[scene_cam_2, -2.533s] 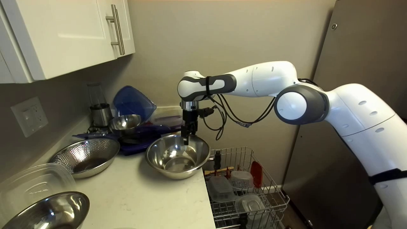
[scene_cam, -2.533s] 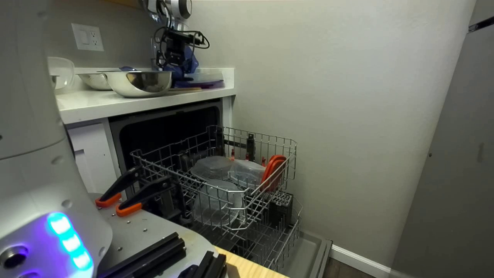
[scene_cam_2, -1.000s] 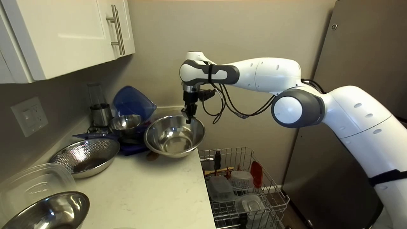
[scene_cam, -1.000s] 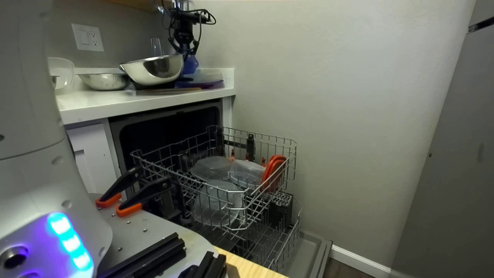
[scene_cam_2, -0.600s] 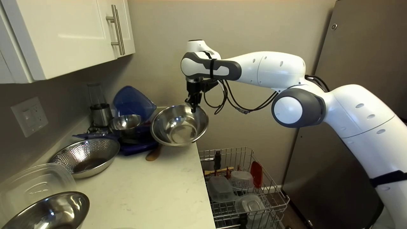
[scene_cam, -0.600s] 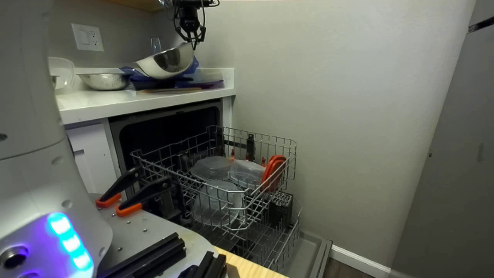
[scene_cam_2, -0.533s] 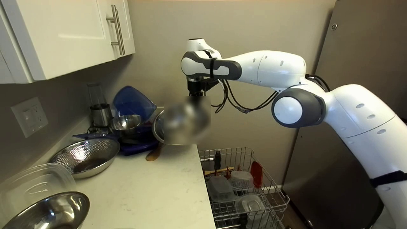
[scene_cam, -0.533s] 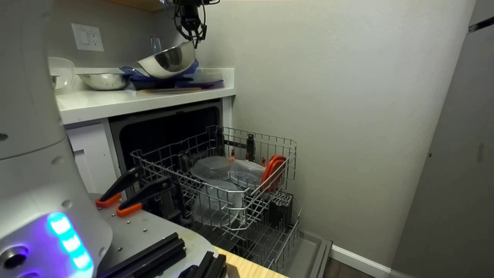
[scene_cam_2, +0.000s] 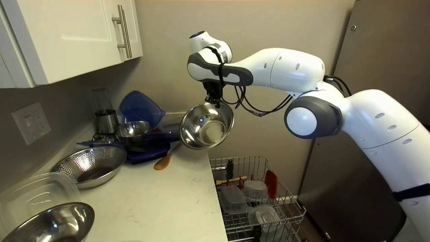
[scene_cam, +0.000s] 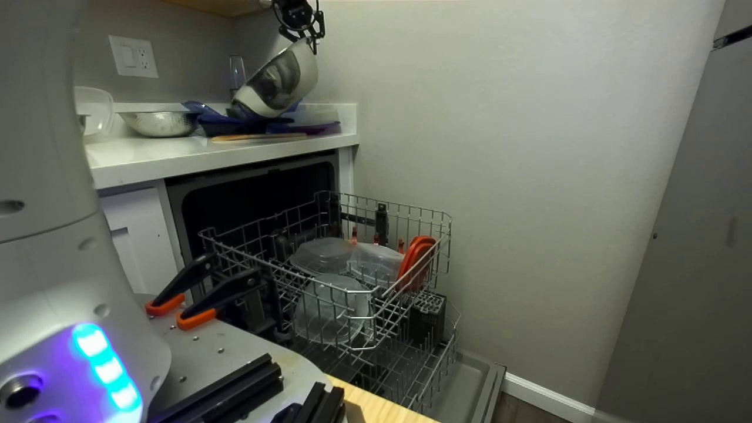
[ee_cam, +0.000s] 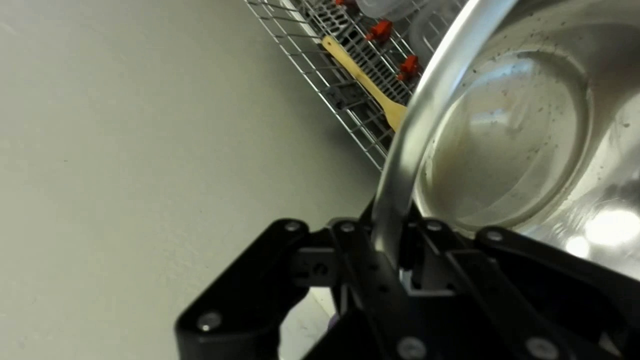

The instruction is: Transfer the silver bowl to the dishwasher

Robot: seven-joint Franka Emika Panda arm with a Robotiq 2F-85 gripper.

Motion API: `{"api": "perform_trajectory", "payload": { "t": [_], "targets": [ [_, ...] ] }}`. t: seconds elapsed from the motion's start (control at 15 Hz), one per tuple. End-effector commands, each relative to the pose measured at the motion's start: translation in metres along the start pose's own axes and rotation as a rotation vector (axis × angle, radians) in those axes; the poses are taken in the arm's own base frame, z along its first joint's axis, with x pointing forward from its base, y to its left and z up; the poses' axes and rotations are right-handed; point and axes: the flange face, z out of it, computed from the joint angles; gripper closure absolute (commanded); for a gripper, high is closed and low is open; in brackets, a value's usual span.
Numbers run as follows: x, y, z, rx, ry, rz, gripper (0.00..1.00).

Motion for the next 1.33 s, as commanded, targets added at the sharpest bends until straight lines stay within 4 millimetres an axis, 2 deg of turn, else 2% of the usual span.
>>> {"api": "perform_trajectory", "payload": {
  "t": [0.0,0.2,0.33,0.47,0.6,0.73,1.07,1.27],
  "targets": [
    [-0.012,0.001,-0.022,-0.118,-0.077,-0.02,0.99],
    [-0.018,-0.001,-0.025,-0.201,-0.151,-0.033,0.99],
    [-0.019,-0.002,-0.019,-0.214,-0.185,-0.039,0.99],
    [-0.017,0.004,-0.004,-0.134,-0.16,-0.038,0.99],
    [-0.012,0.011,0.021,-0.03,-0.126,-0.008,0.99],
    [-0.009,0.017,0.059,0.091,-0.118,0.03,0.99],
    [-0.029,0.041,0.153,0.32,-0.192,0.15,0.99],
    [-0.049,0.062,0.178,0.416,-0.217,0.22,0.99]
  ]
}}
